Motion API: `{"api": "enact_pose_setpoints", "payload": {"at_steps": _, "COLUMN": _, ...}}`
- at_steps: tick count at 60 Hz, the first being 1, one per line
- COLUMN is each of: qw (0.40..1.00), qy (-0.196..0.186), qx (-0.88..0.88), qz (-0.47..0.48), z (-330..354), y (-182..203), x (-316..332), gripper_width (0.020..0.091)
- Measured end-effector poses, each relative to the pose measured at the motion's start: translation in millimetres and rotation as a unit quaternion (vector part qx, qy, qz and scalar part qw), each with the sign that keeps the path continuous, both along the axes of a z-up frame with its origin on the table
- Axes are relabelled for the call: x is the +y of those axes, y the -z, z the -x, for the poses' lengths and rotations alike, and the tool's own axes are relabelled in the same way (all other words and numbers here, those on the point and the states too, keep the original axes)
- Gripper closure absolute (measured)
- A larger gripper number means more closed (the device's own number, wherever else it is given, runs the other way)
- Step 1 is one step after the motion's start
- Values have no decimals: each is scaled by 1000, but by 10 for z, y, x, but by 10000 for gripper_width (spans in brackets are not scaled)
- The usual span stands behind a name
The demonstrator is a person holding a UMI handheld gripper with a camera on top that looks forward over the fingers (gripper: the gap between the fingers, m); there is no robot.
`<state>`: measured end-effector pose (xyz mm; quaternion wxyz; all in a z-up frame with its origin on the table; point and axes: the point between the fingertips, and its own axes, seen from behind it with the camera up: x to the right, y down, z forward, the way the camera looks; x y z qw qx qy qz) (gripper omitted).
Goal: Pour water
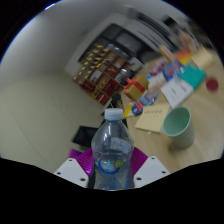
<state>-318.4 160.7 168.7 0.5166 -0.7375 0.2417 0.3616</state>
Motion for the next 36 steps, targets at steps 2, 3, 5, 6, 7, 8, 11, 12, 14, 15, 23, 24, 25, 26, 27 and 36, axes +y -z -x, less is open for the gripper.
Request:
{"api": "enact_pose_setpoints", "payload": {"at_steps": 2, "qw": 997, "qy": 4, "qx": 75, "qz": 13, "z": 3, "y": -101, "x": -33, "gripper_width": 650}}
{"api": "enact_pose_setpoints", "payload": {"at_steps": 3, "qw": 994, "qy": 5, "qx": 110, "qz": 14, "z": -65, "y": 7, "x": 126, "gripper_width": 651}}
{"api": "enact_pose_setpoints", "payload": {"at_steps": 5, "qw": 981, "qy": 8, "qx": 189, "qz": 29, "z": -121, "y": -31, "x": 168, "gripper_width": 653}}
{"api": "enact_pose_setpoints", "payload": {"at_steps": 6, "qw": 973, "qy": 8, "qx": 230, "qz": 36, "z": -158, "y": -22, "x": 211, "gripper_width": 652}}
{"api": "enact_pose_setpoints", "payload": {"at_steps": 7, "qw": 962, "qy": 10, "qx": 269, "qz": 43, "z": -193, "y": -32, "x": 238, "gripper_width": 653}}
{"api": "enact_pose_setpoints", "payload": {"at_steps": 8, "qw": 950, "qy": 11, "qx": 308, "qz": 49, "z": -227, "y": -41, "x": 268, "gripper_width": 654}}
{"api": "enact_pose_setpoints", "payload": {"at_steps": 11, "qw": 909, "qy": 24, "qx": 410, "qz": 75, "z": -223, "y": -252, "x": 213, "gripper_width": 651}}
{"api": "enact_pose_setpoints", "payload": {"at_steps": 12, "qw": 897, "qy": 21, "qx": 436, "qz": 73, "z": -278, "y": -172, "x": 205, "gripper_width": 650}}
{"api": "enact_pose_setpoints", "payload": {"at_steps": 14, "qw": 876, "qy": 28, "qx": 475, "qz": 79, "z": -282, "y": -106, "x": 279, "gripper_width": 652}}
{"api": "enact_pose_setpoints", "payload": {"at_steps": 15, "qw": 867, "qy": 29, "qx": 491, "qz": 82, "z": -293, "y": -87, "x": 284, "gripper_width": 653}}
{"api": "enact_pose_setpoints", "payload": {"at_steps": 23, "qw": 804, "qy": 28, "qx": 589, "qz": 83, "z": -344, "y": -306, "x": 92, "gripper_width": 652}}
{"api": "enact_pose_setpoints", "payload": {"at_steps": 24, "qw": 794, "qy": 30, "qx": 602, "qz": 80, "z": -343, "y": -290, "x": 261, "gripper_width": 651}}
{"api": "enact_pose_setpoints", "payload": {"at_steps": 25, "qw": 783, "qy": 30, "qx": 616, "qz": 80, "z": -348, "y": -307, "x": 253, "gripper_width": 651}}
{"api": "enact_pose_setpoints", "payload": {"at_steps": 26, "qw": 772, "qy": 31, "qx": 630, "qz": 79, "z": -354, "y": -317, "x": 243, "gripper_width": 650}}
{"api": "enact_pose_setpoints", "payload": {"at_steps": 27, "qw": 763, "qy": 32, "qx": 641, "qz": 78, "z": -359, "y": -327, "x": 235, "gripper_width": 652}}
{"api": "enact_pose_setpoints", "payload": {"at_steps": 36, "qw": 754, "qy": 20, "qx": 653, "qz": 72, "z": -376, "y": -500, "x": 266, "gripper_width": 650}}
